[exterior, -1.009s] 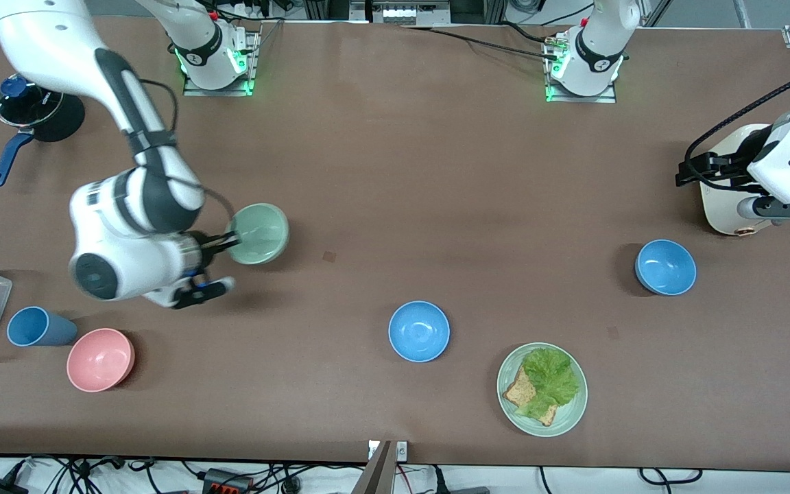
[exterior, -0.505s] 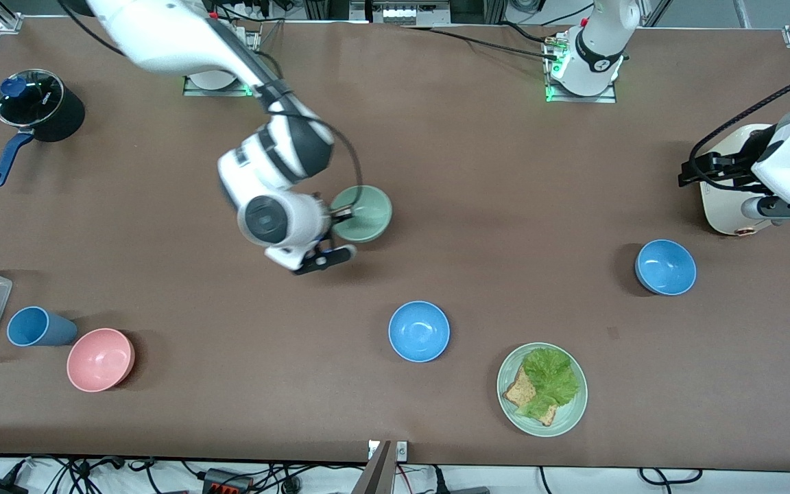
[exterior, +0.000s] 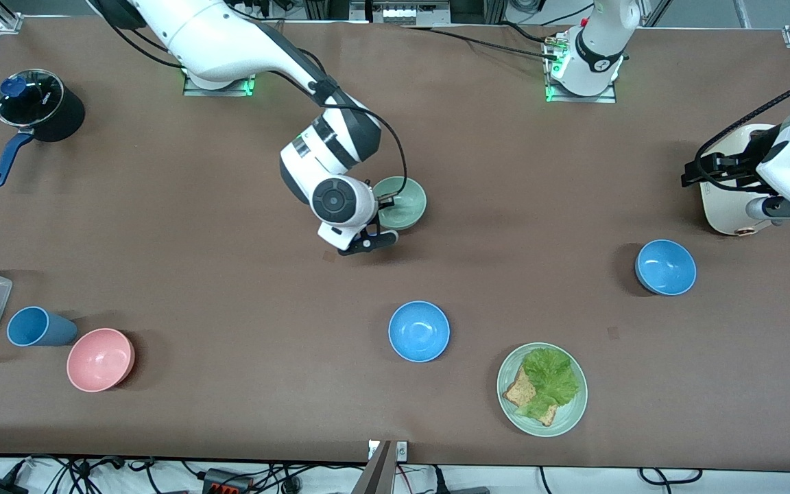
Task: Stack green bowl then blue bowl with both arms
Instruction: 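Carry the pale green bowl with the right gripper to the table middle, then release the green bowl and withdraw the right gripper while the left gripper reaches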
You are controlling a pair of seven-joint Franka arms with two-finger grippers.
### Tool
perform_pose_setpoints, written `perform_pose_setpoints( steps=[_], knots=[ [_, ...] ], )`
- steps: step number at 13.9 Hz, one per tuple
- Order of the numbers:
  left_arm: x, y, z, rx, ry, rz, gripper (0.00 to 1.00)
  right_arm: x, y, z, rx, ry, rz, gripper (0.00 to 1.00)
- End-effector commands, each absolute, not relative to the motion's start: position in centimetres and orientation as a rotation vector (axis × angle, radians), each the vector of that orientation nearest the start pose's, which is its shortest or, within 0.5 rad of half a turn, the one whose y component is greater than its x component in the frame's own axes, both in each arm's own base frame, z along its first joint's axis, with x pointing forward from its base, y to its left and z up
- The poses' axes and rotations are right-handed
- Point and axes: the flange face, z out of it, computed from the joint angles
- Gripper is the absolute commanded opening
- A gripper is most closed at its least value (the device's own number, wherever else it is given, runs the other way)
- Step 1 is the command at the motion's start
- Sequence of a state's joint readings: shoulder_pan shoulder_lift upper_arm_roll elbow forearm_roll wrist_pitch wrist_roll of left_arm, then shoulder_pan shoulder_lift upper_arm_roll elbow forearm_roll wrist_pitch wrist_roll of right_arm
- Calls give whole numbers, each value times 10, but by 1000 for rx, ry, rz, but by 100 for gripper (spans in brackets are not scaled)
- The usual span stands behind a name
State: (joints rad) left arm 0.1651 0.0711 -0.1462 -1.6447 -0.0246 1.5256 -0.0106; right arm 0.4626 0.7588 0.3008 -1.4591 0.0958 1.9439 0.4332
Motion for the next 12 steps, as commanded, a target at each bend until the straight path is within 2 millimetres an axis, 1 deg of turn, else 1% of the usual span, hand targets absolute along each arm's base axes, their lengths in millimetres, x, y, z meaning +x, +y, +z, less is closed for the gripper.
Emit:
perform_pose_setpoints(
  steps=[1,2,3,4,5,6,7,8,9,11,12],
  knots=[
    [567,12,548,-3182,-21,301,100,515,465,221,-2975,-300,544,0],
    [568,12,546,-3182,-21,305,100,512,468,215,-2977,-300,549,0],
    [574,13,532,-3181,-24,337,100,512,467,207,-2979,-296,555,0],
    [579,18,522,-3182,-25,358,100,514,468,204,-2974,-291,538,0],
    [581,21,519,-3184,2,362,100,515,469,205,-2968,-257,529,38],
    [583,22,512,-3187,38,381,100,520,467,215,-2977,-185,523,99],
    [588,25,499,-3187,43,407,100,524,466,230,-2987,-125,503,100],
    [590,30,490,-3190,45,416,100,530,463,248,-2985,-118,468,100],
    [593,40,484,-3192,76,382,100,540,453,285,-2980,-97,407,100],
    [602,55,452,-3121,230,276,100,554,421,344,-2998,-51,379,100],
    [602,72,428,-3126,253,252,100,571,389,365,-3009,20,365,100]
  ],
)
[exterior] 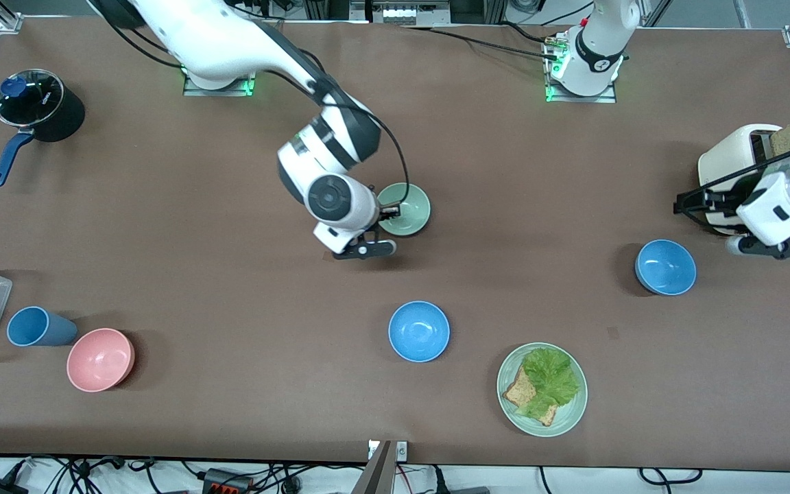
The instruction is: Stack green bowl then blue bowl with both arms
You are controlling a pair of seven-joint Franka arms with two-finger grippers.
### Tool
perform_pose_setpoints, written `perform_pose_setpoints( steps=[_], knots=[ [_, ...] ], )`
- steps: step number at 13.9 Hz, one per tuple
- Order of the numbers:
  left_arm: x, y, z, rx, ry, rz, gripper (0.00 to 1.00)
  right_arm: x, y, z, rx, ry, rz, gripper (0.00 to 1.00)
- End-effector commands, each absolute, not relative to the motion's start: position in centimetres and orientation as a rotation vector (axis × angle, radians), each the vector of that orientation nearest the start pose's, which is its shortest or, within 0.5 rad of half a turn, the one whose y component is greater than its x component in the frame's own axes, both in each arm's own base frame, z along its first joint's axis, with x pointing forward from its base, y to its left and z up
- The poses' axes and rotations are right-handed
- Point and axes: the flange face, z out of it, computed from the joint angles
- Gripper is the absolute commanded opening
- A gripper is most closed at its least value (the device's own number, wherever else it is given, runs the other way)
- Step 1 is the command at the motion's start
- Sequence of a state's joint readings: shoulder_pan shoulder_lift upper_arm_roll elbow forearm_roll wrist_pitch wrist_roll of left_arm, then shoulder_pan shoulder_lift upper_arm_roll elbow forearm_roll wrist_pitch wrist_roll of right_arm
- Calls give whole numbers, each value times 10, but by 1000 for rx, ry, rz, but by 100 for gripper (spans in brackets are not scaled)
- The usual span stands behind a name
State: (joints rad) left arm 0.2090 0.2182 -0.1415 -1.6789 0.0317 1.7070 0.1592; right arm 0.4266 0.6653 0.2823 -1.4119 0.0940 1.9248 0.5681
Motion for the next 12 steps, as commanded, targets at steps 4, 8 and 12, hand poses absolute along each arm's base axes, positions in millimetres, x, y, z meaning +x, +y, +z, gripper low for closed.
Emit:
perform_pose_setpoints(
  steps=[4,8,12],
  knots=[
    [593,140,349,-3146,359,196,100,623,267,426,-3070,248,220,100],
    [592,161,278,-3180,348,233,100,647,172,455,-3135,385,130,100],
    [603,164,236,-3200,337,217,99,655,110,477,-3137,377,76,100]
  ],
)
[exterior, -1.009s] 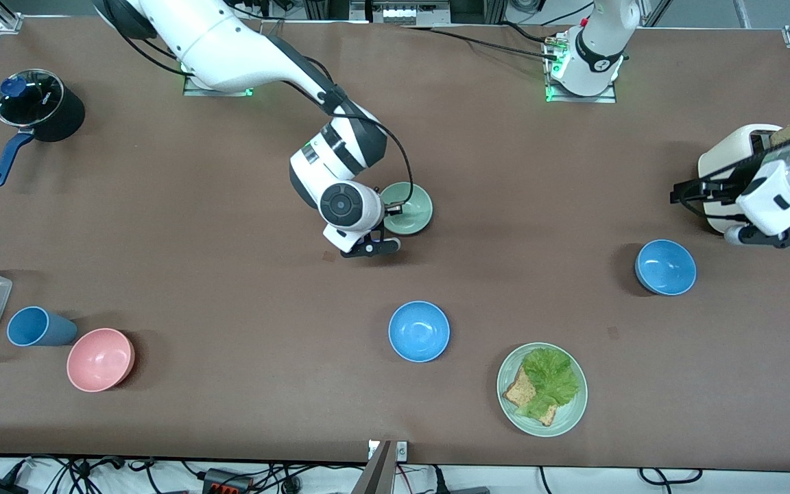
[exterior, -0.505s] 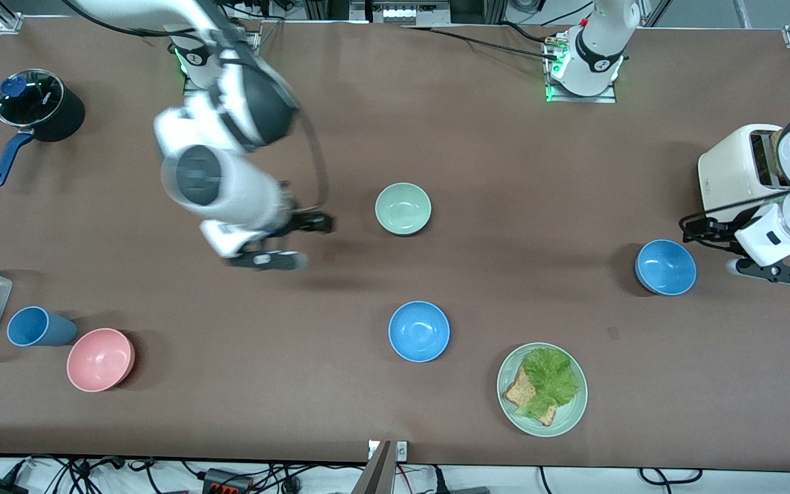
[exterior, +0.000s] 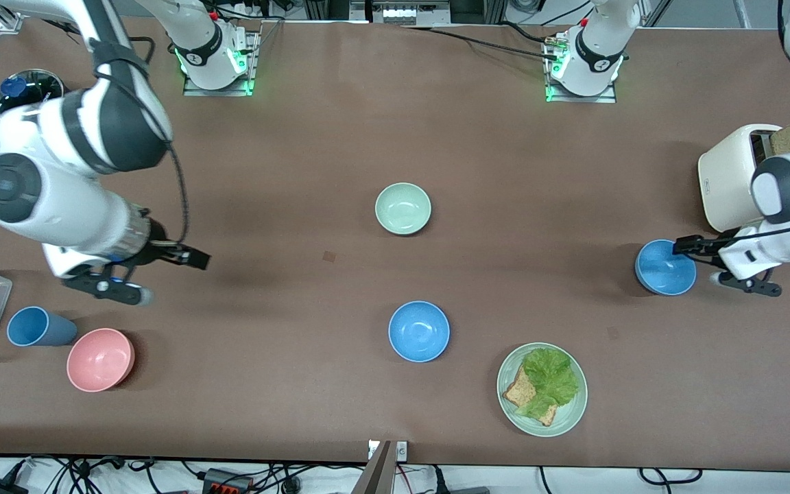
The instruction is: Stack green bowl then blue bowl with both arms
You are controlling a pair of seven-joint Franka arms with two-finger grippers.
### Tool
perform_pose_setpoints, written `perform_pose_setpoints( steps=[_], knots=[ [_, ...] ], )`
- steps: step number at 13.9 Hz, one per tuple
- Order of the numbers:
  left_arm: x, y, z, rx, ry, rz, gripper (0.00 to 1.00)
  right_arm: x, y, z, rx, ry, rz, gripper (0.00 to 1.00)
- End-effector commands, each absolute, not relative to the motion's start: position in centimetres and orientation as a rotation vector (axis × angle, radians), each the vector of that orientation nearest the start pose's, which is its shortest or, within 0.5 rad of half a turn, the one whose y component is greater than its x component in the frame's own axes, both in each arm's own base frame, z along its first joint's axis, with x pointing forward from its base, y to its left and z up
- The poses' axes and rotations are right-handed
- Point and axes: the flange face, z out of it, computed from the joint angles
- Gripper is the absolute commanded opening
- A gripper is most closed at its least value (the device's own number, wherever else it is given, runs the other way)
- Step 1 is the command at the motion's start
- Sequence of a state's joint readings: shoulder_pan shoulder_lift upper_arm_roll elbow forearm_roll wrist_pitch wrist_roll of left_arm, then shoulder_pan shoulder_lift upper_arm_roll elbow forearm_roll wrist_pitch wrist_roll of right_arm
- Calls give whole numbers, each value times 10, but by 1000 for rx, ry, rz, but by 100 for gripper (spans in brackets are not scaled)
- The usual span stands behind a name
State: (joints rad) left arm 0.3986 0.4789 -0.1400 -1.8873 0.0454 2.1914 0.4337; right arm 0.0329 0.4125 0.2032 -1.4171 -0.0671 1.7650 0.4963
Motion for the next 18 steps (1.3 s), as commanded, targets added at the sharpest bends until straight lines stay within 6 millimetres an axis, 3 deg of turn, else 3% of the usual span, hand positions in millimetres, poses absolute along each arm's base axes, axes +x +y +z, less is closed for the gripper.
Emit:
perform_pose_setpoints(
  steps=[1,3,5,8,9,10,12,14,16,18],
  knots=[
    [602,168,234,-3201,332,221,99,656,100,481,-3138,351,70,100],
    [600,176,227,-3206,316,229,99,659,72,482,-3136,301,71,100],
    [600,178,217,-3213,313,246,91,659,46,497,-3143,190,22,100],
    [600,177,214,-3214,315,252,57,649,-13,523,-3139,175,18,100],
    [600,177,214,-3215,314,252,47,643,-22,529,-3120,174,43,100],
    [599,177,212,-3218,312,261,44,636,-30,539,-3111,200,48,100],
    [599,176,211,-3218,314,263,30,627,-34,558,-3120,205,31,100],
    [600,176,211,-3218,314,261,16,613,-36,590,-3132,133,-46,100],
    [601,174,212,-3220,314,259,2,606,-37,596,-3146,108,-22,100],
    [601,172,212,-3230,300,263,1,595,-39,602,-3155,110,3,100]
  ],
)
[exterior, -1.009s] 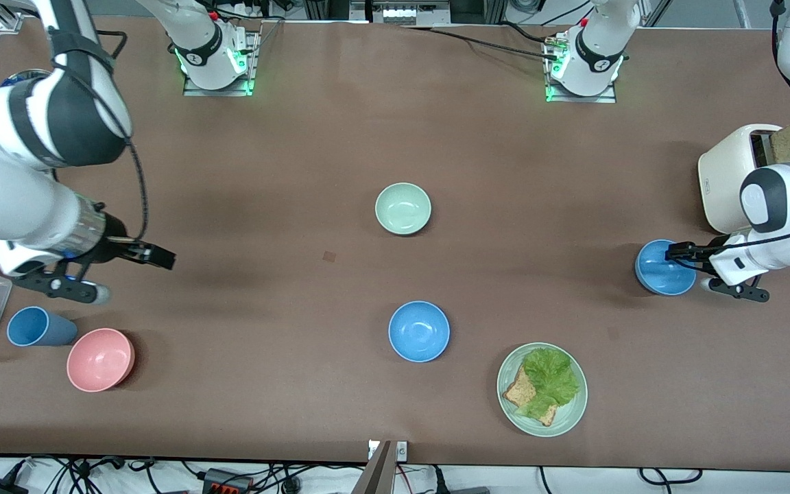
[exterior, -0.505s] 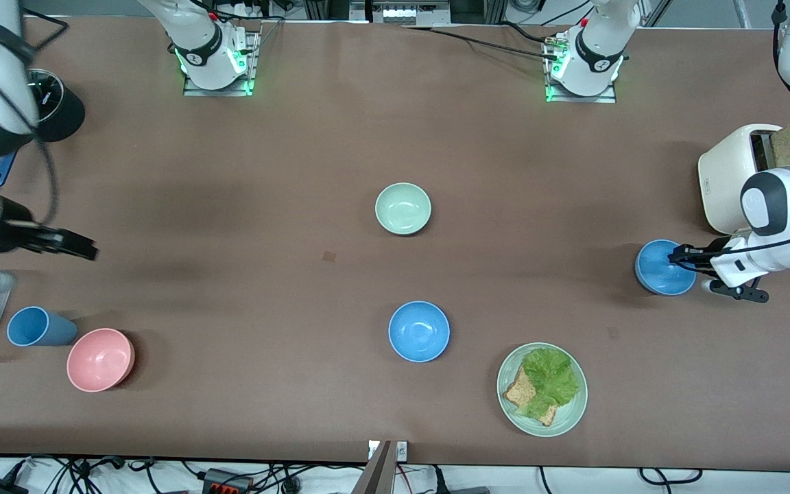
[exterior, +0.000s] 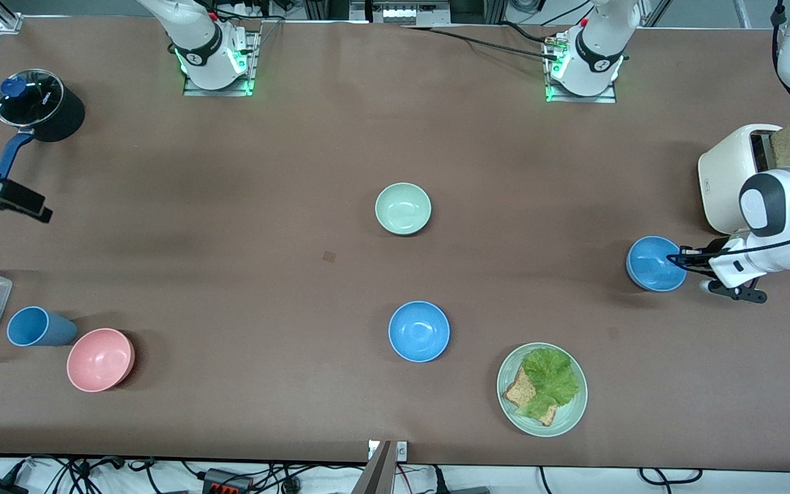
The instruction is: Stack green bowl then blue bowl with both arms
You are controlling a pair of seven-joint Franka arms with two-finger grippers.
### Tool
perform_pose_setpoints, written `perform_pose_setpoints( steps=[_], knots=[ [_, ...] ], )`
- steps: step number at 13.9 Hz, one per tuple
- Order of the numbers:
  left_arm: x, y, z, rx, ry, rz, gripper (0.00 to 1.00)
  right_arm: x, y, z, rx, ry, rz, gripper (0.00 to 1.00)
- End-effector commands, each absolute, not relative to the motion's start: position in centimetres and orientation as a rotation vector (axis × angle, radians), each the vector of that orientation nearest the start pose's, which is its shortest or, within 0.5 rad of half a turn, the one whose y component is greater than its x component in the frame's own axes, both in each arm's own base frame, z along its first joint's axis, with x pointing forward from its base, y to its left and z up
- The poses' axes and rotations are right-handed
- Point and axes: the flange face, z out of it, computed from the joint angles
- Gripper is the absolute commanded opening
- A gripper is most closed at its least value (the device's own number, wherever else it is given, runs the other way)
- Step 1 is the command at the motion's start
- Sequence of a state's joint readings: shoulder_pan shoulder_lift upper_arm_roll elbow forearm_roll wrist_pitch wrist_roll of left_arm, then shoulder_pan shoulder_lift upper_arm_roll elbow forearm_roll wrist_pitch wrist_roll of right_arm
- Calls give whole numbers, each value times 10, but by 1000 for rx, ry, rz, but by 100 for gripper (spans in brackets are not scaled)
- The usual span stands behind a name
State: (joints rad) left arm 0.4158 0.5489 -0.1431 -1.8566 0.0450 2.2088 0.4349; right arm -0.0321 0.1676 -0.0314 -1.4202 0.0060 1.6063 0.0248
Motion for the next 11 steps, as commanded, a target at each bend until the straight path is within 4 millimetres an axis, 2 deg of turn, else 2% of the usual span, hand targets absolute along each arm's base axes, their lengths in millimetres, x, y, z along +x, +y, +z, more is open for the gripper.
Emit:
perform_pose_setpoints(
  steps=[1,5,7,9,11],
  knots=[
    [603,171,215,-3243,289,260,1,589,-39,600,-3155,108,15,100],
    [611,154,240,-3325,254,380,1,567,-38,593,-3157,105,37,100],
    [611,148,247,-3359,198,447,1,561,-39,581,-3157,106,11,100],
    [611,120,273,-3390,183,467,0,549,-37,573,-3155,102,-33,100],
    [608,91,301,-3426,93,499,0,544,-35,576,-3155,95,-33,100]
  ],
)
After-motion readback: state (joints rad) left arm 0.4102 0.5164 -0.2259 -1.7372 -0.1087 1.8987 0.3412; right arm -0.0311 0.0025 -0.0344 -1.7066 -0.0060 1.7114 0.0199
